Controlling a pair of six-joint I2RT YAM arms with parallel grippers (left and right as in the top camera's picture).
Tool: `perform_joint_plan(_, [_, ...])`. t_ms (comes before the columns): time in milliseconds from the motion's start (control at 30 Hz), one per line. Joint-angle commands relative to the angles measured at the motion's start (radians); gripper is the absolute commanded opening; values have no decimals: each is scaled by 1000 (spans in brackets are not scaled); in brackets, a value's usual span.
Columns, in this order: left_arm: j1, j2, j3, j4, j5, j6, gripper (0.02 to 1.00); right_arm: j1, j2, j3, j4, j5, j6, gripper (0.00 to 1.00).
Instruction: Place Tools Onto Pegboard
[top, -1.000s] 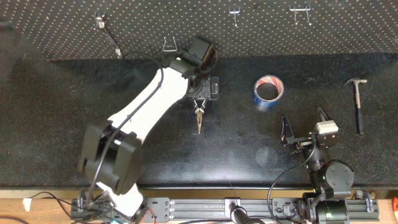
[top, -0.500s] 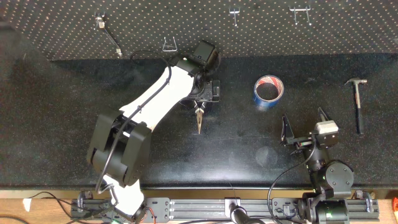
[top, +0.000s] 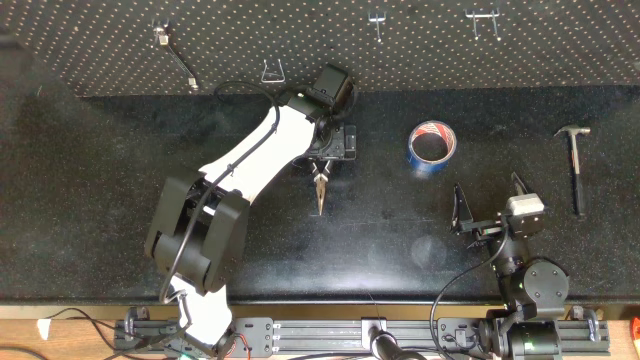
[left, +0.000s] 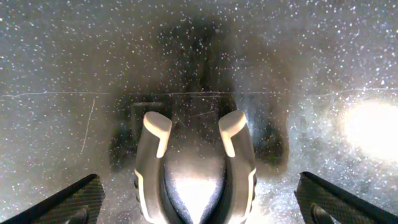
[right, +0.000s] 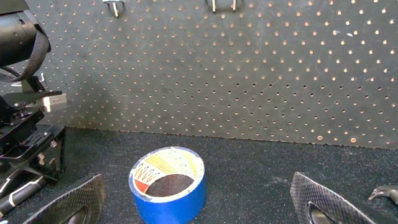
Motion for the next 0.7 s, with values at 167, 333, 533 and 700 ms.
perform_joint_plan(167, [-4,47,14,5,-18,-22,998,-6,-7,-3,-6,-2,-11,976])
perform_joint_plan(333, [-4,51,14,5,-18,-21,915,-6,-7,-3,-5,-3,-11,976])
perform_joint_plan(533, [-4,51,14,5,-18,-21,702,-6,-7,-3,-5,-3,-11,976])
perform_joint_plan(700, [-4,51,14,5,-17,-21,546,-6,-7,-3,-6,-2,-11,976])
